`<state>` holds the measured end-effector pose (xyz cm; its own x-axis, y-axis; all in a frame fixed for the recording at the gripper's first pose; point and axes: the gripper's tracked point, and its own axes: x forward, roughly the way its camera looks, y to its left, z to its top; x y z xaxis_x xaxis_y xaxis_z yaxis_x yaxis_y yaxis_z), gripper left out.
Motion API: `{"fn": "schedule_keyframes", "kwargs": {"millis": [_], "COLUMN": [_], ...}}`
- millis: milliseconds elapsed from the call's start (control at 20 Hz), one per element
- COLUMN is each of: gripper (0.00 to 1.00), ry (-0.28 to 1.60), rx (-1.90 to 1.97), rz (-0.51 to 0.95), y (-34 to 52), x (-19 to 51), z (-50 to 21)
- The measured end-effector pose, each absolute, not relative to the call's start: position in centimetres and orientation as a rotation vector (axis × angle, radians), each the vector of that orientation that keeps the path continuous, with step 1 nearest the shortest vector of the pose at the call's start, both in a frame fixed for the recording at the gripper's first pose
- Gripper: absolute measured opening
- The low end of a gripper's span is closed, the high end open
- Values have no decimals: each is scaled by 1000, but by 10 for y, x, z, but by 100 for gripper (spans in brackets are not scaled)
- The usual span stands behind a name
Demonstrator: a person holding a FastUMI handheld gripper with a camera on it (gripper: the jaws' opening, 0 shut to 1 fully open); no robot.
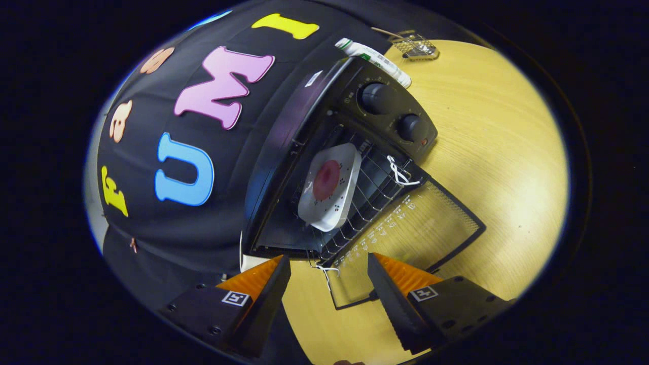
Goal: Open the toaster oven, put the food inside, and close the toaster oven door.
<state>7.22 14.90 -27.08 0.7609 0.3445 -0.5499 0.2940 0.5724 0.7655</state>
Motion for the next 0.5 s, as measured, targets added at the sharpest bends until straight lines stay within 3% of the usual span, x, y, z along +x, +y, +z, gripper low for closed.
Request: {"fn": "schedule_keyframes", "kwargs": {"millis": [500], "gripper": [99], "ry": [755], "rx": [399], "rz": [173], "y": [150], "x": [-1], "z": [-264]}}
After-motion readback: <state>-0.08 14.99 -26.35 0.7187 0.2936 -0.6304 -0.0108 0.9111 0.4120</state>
